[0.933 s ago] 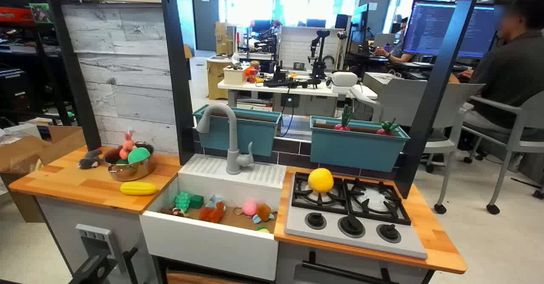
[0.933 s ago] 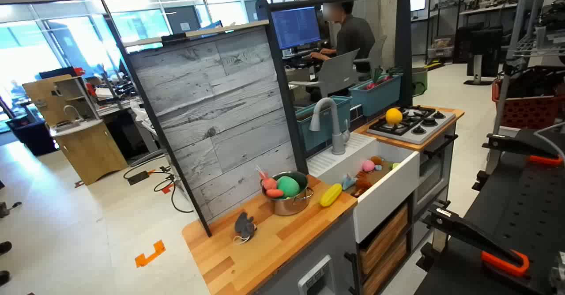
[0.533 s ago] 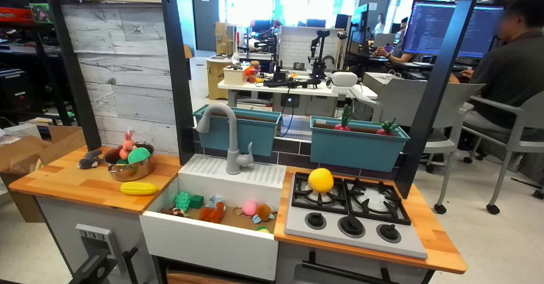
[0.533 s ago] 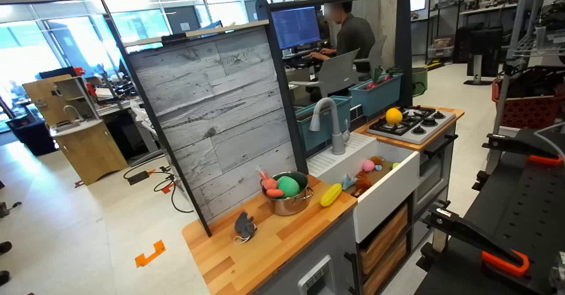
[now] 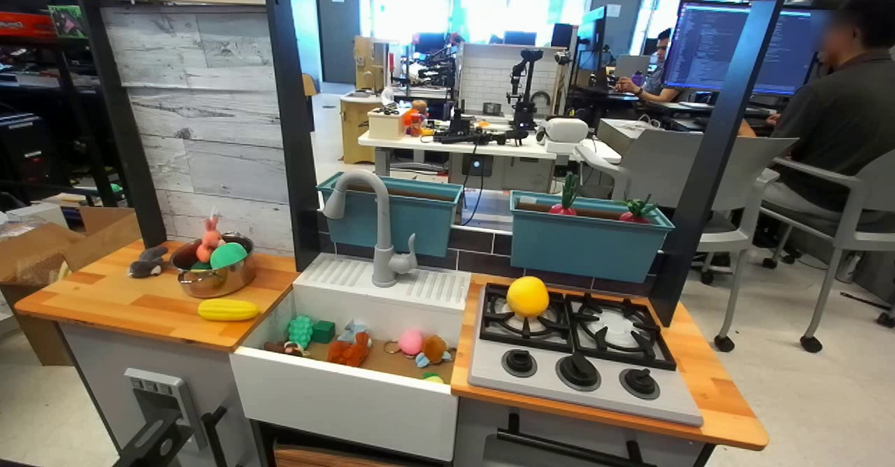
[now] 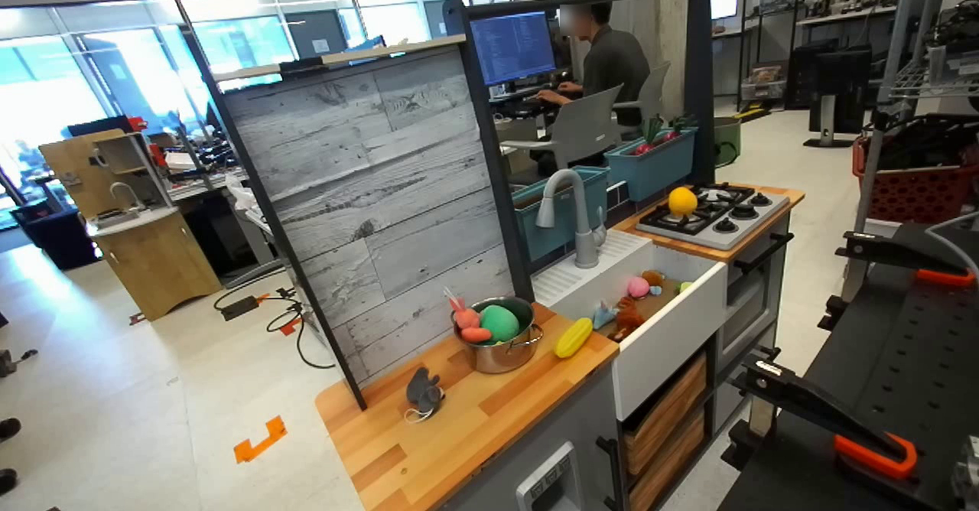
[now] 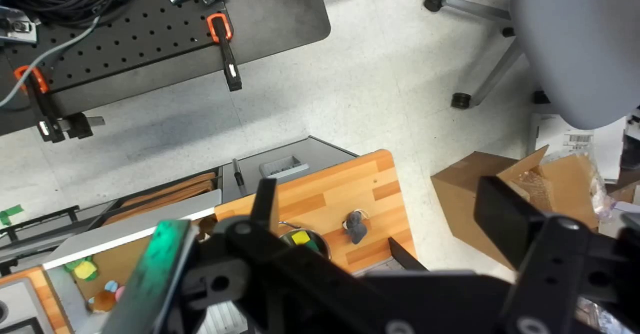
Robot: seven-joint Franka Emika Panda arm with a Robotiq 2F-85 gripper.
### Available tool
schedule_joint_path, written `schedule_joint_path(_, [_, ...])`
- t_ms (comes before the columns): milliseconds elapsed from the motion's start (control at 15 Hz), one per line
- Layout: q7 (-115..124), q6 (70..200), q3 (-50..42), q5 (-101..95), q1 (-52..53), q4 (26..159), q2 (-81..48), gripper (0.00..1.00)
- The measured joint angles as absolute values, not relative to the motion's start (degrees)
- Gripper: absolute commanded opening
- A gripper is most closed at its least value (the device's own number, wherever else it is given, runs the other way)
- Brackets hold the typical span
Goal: Pick the pink object in the pot and put it on the counter
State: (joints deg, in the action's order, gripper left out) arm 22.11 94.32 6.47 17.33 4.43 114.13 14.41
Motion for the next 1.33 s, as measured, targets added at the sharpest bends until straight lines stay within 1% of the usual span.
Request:
schedule_joint_path(267, [20.88,97.13,6.59,17.32,4.42,115.7,14.43,1.0])
schedule_joint_path(467, [17.72,106.67,7.5,17.3,4.45,121.33,14.09,1.0])
schedule_joint_path(667, [13.74,116.83,8.51,17.31,5.1,127.76,10.91,1.0])
schedule_joint_path(1000, [11.32,136.68,9.49,17.36,6.82,133.2,-1.75,1.0])
schedule_joint_path(1333, [15.64,158.51,10.04,17.91,9.29,132.85,-16.6,1.0])
